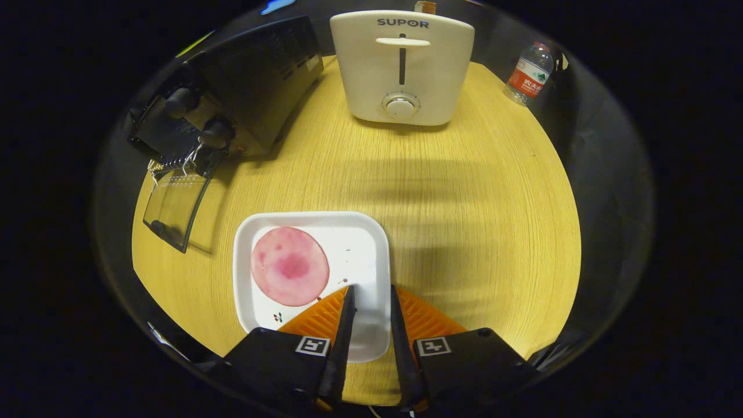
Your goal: Open the toaster oven, put the food inside, and close the toaster oven door.
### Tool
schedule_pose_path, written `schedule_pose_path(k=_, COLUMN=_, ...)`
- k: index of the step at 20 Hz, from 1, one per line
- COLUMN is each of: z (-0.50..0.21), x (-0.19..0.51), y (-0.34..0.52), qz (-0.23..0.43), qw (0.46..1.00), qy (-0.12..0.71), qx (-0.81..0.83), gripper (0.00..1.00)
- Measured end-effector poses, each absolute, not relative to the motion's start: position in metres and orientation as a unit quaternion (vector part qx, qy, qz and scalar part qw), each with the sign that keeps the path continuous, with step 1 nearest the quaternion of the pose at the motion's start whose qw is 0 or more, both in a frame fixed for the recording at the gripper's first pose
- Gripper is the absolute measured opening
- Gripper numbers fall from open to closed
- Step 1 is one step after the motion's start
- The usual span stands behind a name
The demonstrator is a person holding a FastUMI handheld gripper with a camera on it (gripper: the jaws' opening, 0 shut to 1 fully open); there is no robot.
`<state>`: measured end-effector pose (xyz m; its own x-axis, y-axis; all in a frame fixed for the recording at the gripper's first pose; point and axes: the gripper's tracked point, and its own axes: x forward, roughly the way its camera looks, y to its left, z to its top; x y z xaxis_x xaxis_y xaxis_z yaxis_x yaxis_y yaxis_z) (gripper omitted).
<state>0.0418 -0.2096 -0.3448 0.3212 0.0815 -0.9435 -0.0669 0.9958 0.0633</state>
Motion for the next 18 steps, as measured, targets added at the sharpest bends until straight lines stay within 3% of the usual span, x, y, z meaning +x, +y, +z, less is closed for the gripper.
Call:
schedule_pose_path(k=7, z=-0.345, x=0.038, y=-0.215, qz=0.057, qw=0.792, qy=0.601, qx=0.091, gripper=0.03)
schedule_pose_path(k=12, z=-0.348, x=0.038, y=-0.213, qz=0.075, qw=0.793, qy=0.6, qx=0.077, gripper=0.02)
schedule_pose_path(k=18, z=-0.344, x=0.032, y=-0.21, qz=0.045, qw=0.786, qy=0.595, qx=0.161, gripper=0.02)
